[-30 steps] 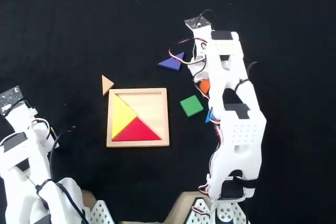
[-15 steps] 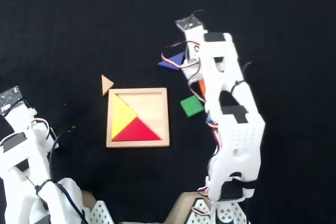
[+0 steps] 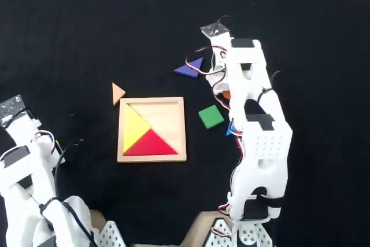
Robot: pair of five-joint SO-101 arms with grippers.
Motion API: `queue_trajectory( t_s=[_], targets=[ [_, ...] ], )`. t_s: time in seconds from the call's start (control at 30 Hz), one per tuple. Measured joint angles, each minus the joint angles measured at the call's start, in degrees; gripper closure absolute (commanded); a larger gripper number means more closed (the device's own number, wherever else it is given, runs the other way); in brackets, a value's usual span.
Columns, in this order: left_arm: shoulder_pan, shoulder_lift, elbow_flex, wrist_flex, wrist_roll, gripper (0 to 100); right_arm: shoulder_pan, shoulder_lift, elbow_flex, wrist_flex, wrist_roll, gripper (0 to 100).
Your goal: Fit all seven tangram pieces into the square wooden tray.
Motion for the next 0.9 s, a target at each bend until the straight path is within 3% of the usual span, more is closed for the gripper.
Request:
queue_trajectory(
  t_s=[0.23, 0.47, 0.9],
  targets=[
    [0.0, 0.0, 0.0, 0.0, 0.0, 92, 1.0, 0.1, -0.6, 0.2, 0.0, 83.6],
    [0.0, 0.0, 0.0, 0.0, 0.0, 92, 6.9, 0.5, -7.5, 4.5, -0.1, 83.4],
    [0.0, 0.0, 0.0, 0.0, 0.0, 92, 4.7, 4.1, -8.0, 4.8, -2.2, 83.2]
  ],
)
